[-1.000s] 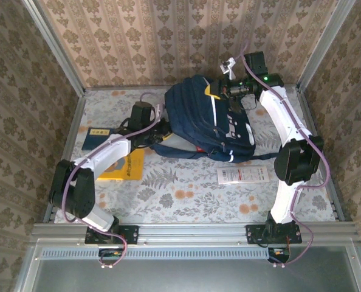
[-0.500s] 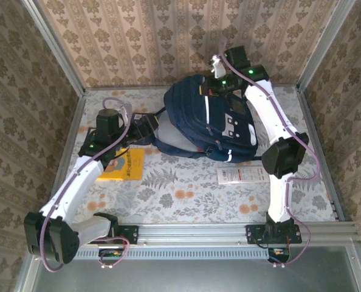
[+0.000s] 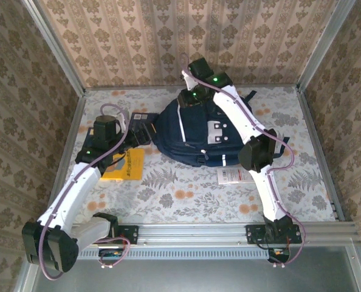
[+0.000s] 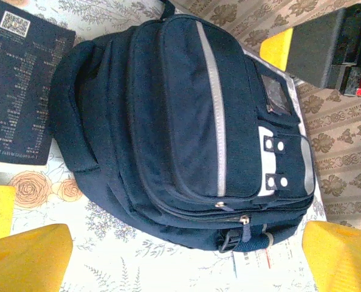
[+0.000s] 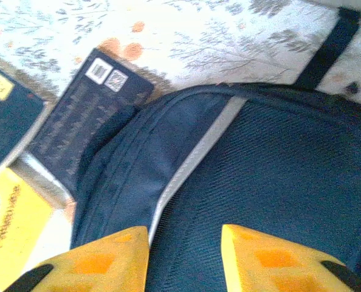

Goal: Pack books, pencil case, and school supplies into a backpack

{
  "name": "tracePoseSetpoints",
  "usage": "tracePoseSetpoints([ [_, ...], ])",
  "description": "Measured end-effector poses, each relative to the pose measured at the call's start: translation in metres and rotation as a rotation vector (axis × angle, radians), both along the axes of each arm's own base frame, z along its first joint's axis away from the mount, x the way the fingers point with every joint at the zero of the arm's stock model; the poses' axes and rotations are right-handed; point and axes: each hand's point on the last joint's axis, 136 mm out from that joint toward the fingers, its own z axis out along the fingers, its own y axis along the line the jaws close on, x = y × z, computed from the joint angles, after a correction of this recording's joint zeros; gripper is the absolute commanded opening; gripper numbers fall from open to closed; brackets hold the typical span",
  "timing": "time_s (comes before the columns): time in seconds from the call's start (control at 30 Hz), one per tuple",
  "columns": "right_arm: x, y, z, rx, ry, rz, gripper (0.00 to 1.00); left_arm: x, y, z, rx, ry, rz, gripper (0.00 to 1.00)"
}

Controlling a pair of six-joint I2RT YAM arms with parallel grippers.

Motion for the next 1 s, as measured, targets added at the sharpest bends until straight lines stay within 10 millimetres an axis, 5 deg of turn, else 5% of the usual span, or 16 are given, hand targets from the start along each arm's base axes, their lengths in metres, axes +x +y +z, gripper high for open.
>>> tracePoseSetpoints([
  [0.27,0.000,-0.066,0.034,-0.261,-0.148,-0.178,0.42,0.000,-0.004,-0.001,-0.004,0.000,-0.026,0.98],
  [0.4,-0.027,-0.101,0.057,-0.355,-0.183,-0.240,0.40,0.000,-0.013,-0.005,-0.007,0.011,-0.055,0.98],
  [0.5,-0.059,-0.125,0.056,-0.398,-0.164,-0.273,0.40,-0.003,-0.023,-0.008,-0.006,0.021,-0.088,0.98],
  [0.63,-0.106,-0.152,0.021,-0.352,-0.057,-0.340,0.40,-0.008,-0.033,-0.008,-0.002,0.017,-0.124,0.98],
  [0.87,-0.195,-0.208,-0.089,-0.145,0.194,-0.587,0.39,-0.013,-0.045,-0.014,0.010,0.027,-0.172,0.98],
  [1.0,-0.229,-0.212,-0.127,-0.095,0.256,-0.646,0.38,-0.016,-0.051,-0.020,0.019,0.040,-0.194,0.98],
])
